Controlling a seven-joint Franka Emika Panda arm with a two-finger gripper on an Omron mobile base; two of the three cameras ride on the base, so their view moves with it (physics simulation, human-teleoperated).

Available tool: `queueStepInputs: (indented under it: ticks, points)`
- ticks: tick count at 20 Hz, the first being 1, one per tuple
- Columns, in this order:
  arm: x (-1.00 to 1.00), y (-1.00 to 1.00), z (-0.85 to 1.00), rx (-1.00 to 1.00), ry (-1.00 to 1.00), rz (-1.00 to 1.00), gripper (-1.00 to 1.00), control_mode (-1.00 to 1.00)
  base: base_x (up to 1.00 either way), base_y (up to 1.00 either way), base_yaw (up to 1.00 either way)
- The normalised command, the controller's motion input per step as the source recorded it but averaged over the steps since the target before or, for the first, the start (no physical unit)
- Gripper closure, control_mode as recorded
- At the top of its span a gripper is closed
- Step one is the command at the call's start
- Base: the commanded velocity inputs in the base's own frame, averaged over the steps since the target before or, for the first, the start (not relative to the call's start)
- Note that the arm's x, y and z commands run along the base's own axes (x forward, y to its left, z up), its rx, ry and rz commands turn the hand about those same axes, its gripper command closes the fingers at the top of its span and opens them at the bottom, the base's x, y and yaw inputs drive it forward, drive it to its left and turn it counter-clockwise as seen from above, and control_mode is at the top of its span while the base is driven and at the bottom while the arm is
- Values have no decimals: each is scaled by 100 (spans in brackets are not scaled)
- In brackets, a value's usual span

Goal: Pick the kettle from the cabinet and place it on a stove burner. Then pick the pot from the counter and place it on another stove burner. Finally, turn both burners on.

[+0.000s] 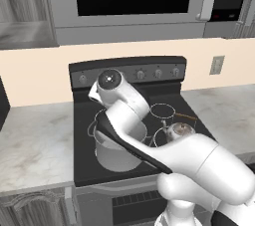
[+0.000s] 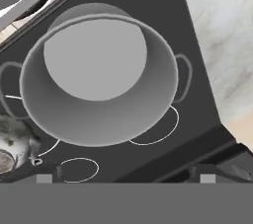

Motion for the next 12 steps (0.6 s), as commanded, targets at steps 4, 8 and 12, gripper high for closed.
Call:
queueStepInputs:
  ticks: [4,8,12]
  points:
    - [24,3,0,-7,-5,20,-100,-100,0,0,0]
    - [30,15,0,-11,0,19,-100,-100,0,0,0]
    - [38,24,0,-10,0,16,-100,-100,0,0,0]
